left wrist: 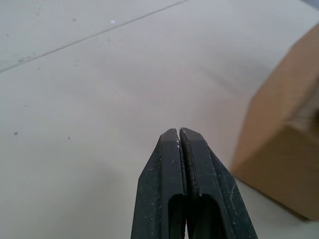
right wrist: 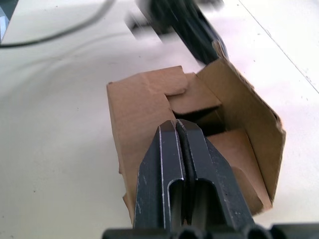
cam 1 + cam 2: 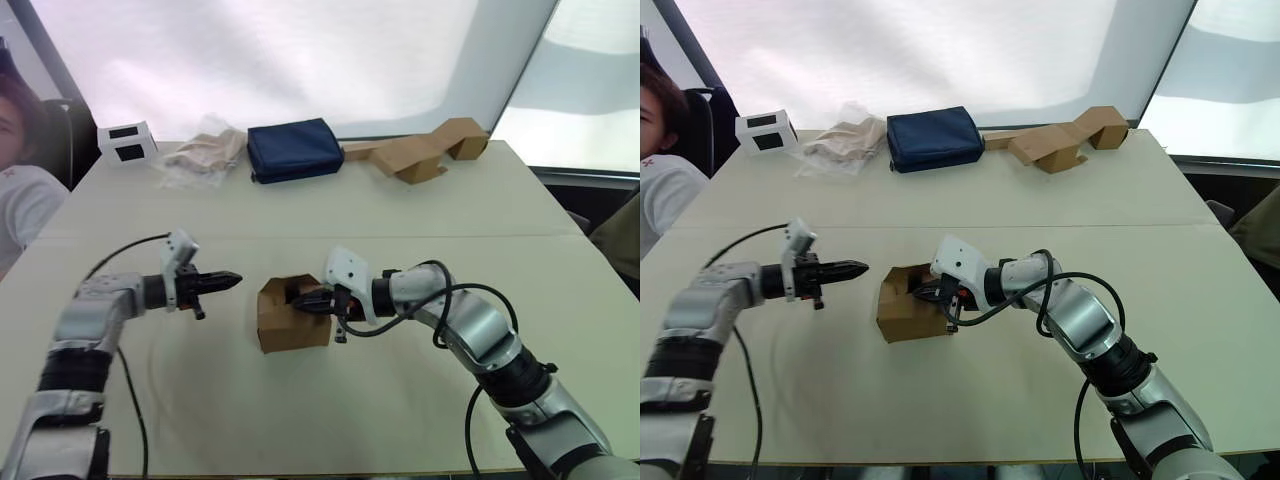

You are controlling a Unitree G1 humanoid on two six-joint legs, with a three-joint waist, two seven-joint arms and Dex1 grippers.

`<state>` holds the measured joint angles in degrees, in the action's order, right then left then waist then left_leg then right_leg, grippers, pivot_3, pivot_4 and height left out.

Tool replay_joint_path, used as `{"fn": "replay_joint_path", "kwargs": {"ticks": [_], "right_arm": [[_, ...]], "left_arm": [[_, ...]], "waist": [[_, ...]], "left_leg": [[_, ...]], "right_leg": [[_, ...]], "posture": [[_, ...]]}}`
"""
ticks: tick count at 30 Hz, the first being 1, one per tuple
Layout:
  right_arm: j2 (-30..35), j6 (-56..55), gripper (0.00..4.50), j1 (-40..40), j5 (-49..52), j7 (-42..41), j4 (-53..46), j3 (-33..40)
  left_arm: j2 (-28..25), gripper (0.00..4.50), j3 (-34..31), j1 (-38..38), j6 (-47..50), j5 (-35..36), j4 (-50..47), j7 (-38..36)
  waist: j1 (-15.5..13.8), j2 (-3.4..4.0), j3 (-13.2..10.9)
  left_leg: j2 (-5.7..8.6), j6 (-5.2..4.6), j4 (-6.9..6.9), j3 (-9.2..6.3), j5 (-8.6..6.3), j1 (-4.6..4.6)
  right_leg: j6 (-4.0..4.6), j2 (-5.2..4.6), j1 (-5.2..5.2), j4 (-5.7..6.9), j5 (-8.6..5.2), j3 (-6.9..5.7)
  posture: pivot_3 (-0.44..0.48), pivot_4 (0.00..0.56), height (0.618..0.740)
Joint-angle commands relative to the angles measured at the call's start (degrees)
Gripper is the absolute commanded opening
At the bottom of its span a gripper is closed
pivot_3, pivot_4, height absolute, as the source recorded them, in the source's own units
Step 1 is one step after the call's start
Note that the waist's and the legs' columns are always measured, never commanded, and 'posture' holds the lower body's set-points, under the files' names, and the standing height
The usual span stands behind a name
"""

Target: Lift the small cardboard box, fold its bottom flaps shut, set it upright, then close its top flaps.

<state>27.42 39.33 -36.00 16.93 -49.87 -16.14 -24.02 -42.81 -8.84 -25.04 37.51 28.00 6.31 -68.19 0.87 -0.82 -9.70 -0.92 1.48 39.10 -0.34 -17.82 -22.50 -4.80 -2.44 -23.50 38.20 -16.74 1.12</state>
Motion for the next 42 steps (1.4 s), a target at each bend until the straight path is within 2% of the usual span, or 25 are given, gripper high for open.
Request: {"fn": "replay_joint_path", "kwargs": {"ticks": [1, 4, 7, 13, 23, 27, 31, 33, 36, 42], "right_arm": [[-0.97, -2.13, 0.00, -0.14, -0.58, -0.11, -0.14, 0.61], [-1.82, -2.94, 0.00, 0.13, -1.00, -0.05, 0.76, 0.36], [-2.34, -3.34, 0.00, 0.12, -1.36, -0.31, 1.29, 0.28], [-2.40, -3.64, 0.00, -0.19, -1.51, -0.71, 1.54, 0.56], [-2.47, -2.47, 0.00, 0.61, -0.80, 0.45, -0.95, 2.24], [-1.72, -0.54, 0.00, 1.05, 6.83, -2.79, -6.32, 7.64], [-2.60, 3.79, 0.00, -1.09, 11.94, 0.06, -7.33, 14.25], [-2.72, 2.10, 0.00, -2.15, 8.32, 2.87, -4.43, 13.63], [-2.05, -2.25, 0.00, -4.41, -1.69, 7.56, 3.00, 8.15], [-2.72, -4.69, 0.00, -5.25, -6.15, 6.09, 5.95, 3.17]], "left_arm": [[-2.05, 0.03, -5.49, 3.38, 10.72, 9.96, -13.94, 2.48], [-2.59, 0.03, -6.28, 8.08, 16.46, 15.57, -24.67, 5.21], [-0.42, 0.03, -4.55, 9.72, 16.68, 16.12, -27.74, 8.86], [3.07, 0.03, -0.10, 10.00, 14.29, 14.27, -28.23, 13.14], [1.02, 0.03, 4.35, 11.25, 10.66, 12.08, -25.96, 11.29], [1.37, 0.03, 5.63, 10.78, 8.81, 10.71, -24.74, 11.42], [1.61, 0.03, 5.37, 10.93, 8.83, 11.46, -25.10, 11.79], [1.69, 0.03, 5.35, 11.06, 8.88, 11.65, -25.23, 11.95], [1.74, 0.03, 5.46, 11.31, 9.07, 11.94, -25.66, 12.03], [1.51, 0.03, 5.32, 11.65, 9.12, 12.21, -26.06, 12.07]], "waist": [[-0.09, 0.00, 0.00], [-0.03, -0.01, 0.01], [0.01, 0.00, 0.00], [0.17, 0.00, 0.01], [0.08, 0.00, 0.01], [0.00, 0.00, 0.00], [0.07, 0.00, 0.00], [0.14, 0.00, 0.00], [0.27, 0.00, 0.00], [0.15, 0.01, 0.00]], "left_leg": [[0.04, 0.00, 0.00, 0.00, 0.00, 0.02], [0.10, -0.03, 0.00, 0.01, -0.02, 0.01], [0.10, -0.02, -0.01, 0.01, -0.02, 0.01], [0.09, 0.00, -0.01, 0.00, 0.00, 0.05], [0.09, 0.01, -0.04, 0.01, 0.00, 0.05], [0.09, 0.01, -0.04, 0.01, 0.00, 0.04], [0.09, 0.00, -0.04, 0.01, 0.00, 0.04], [0.08, 0.00, -0.04, 0.01, 0.00, 0.06], [0.08, 0.01, -0.06, 0.01, 0.00, 0.06], [0.09, 0.01, -0.07, 0.04, 0.00, 0.00]], "right_leg": [[0.00, -0.05, 0.03, -0.01, 0.00, -0.01], [-0.01, -0.13, 0.06, -0.05, 0.00, -0.01], [0.00, -0.13, 0.05, -0.06, 0.00, 0.00], [0.00, -0.08, 0.05, -0.04, 0.00, -0.02], [0.00, -0.07, 0.05, -0.06, 0.00, -0.01], [0.00, -0.07, 0.05, -0.07, 0.00, -0.01], [0.00, -0.08, 0.06, -0.07, 0.00, -0.01], [0.00, -0.08, 0.06, -0.07, 0.00, -0.01], [0.01, -0.08, 0.04, -0.07, 0.00, -0.01], [0.01, -0.07, -0.02, -0.07, -0.01, 0.00]], "posture": [[0.000, 0.150, 0.740], [0.000, 0.150, 0.740], [0.000, 0.150, 0.740], [0.000, 0.150, 0.740], [0.000, 0.150, 0.740], [0.000, 0.150, 0.740], [0.000, 0.150, 0.740], [0.000, 0.150, 0.740], [0.000, 0.150, 0.740], [0.000, 0.150, 0.740]]}}
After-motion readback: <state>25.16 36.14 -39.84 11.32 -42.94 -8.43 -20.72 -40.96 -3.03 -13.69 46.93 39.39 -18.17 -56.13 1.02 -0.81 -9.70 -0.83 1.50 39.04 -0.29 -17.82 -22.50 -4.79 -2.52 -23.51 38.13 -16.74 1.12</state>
